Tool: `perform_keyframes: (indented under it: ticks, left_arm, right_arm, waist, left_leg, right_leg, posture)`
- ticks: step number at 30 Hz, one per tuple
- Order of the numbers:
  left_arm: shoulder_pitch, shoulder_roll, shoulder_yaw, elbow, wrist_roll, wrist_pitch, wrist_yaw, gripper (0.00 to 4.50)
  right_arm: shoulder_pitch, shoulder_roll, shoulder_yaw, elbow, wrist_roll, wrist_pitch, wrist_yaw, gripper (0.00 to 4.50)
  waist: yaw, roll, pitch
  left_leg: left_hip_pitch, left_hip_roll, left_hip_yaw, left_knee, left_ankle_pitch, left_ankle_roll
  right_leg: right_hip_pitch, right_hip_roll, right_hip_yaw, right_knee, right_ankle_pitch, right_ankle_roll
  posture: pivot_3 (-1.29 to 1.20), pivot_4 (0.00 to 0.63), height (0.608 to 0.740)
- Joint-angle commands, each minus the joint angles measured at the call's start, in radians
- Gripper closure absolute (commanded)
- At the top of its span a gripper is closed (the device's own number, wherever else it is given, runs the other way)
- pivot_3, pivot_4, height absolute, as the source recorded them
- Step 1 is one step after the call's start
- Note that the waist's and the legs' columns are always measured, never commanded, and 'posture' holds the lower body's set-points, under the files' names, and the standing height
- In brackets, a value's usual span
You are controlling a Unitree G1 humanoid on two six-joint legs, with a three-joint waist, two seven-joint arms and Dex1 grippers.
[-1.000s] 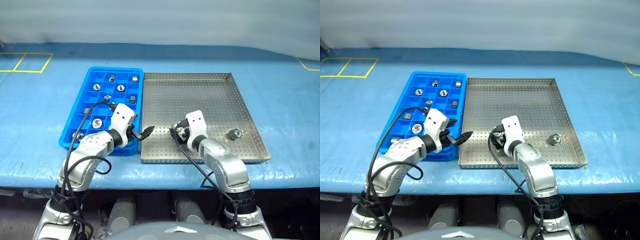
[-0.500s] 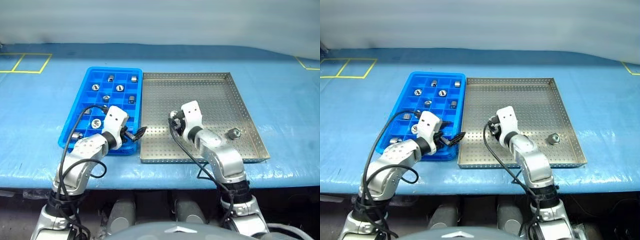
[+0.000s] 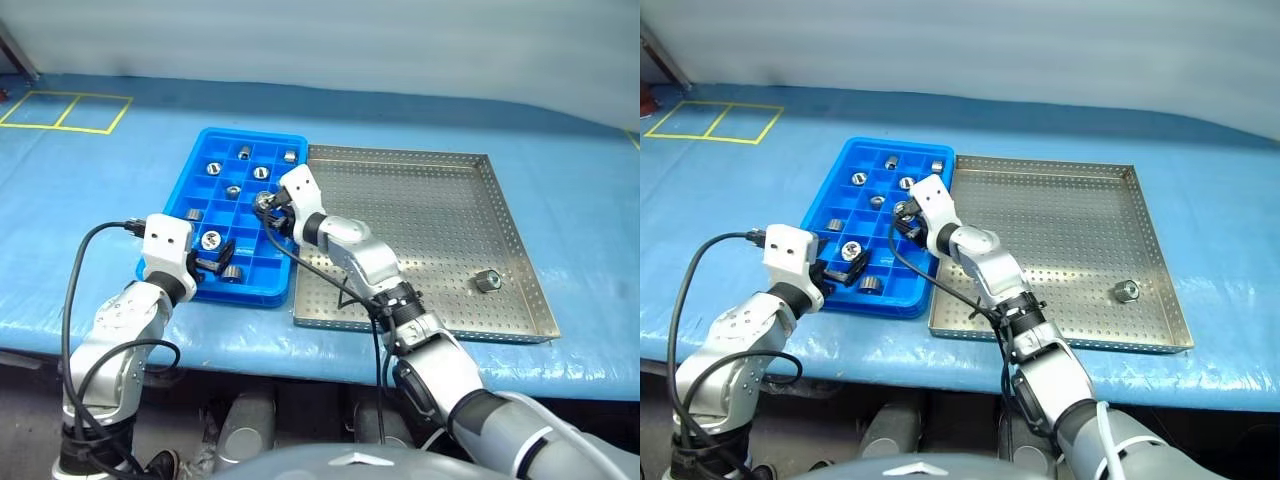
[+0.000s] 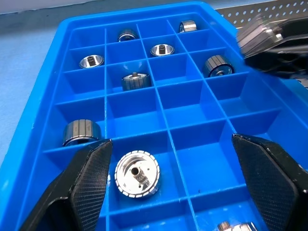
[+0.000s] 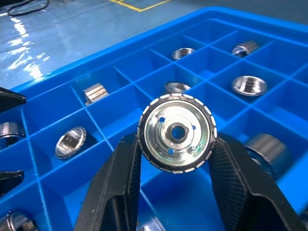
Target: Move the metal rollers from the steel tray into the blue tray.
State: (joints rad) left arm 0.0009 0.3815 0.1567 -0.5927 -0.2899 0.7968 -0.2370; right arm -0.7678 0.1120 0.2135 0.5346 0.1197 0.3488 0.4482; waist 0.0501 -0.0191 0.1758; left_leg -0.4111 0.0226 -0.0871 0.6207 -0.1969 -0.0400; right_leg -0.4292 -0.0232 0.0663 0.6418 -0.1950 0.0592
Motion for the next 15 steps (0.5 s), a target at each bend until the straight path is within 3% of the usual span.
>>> perform_keyframes:
  ticks: [1,7,12,15]
  left_arm:
    - [0.011,-0.007,-0.002,-0.058,-0.001,-0.012,0.009,0.14]
    - [0.005,-0.010,-0.016,-0.064,-0.001,-0.006,0.013,0.14]
    - [-0.004,-0.009,-0.025,-0.058,-0.002,-0.006,0.015,0.14]
    - [-0.021,-0.011,-0.047,-0.039,-0.002,-0.009,0.010,0.14]
  right_arm:
    - [-0.062,0.021,-0.036,0.080,0.008,-0.101,0.018,2.72]
    - [-0.137,0.025,-0.054,0.230,-0.003,-0.141,0.037,2.72]
    - [-0.139,0.022,-0.081,0.205,0.002,-0.173,0.014,1.16]
    - [-0.085,0.006,-0.089,0.068,0.012,-0.147,0.007,1.16]
  waist:
    - [0.007,0.000,0.000]
    - [0.022,0.000,0.000]
    - [0.026,0.000,0.000]
    - [0.026,0.000,0.000]
  left_leg:
    - [0.000,0.000,0.000,0.000,0.000,0.000]
    - [0.001,0.000,0.000,0.000,0.000,-0.001]
    - [0.001,0.000,0.000,-0.001,0.000,-0.001]
    - [0.001,0.000,0.000,-0.001,0.000,-0.001]
  right_leg:
    - [0.000,0.000,0.000,0.000,0.000,0.000]
    - [0.000,0.001,0.000,0.001,0.000,0.000]
    - [0.000,0.001,0.000,0.001,-0.001,-0.001]
    - [0.000,0.001,0.000,0.001,-0.001,-0.001]
  posture:
    - [0.35,0.150,0.740]
    - [0.35,0.150,0.740]
    - [0.34,0.150,0.740]
    - [0.32,0.150,0.740]
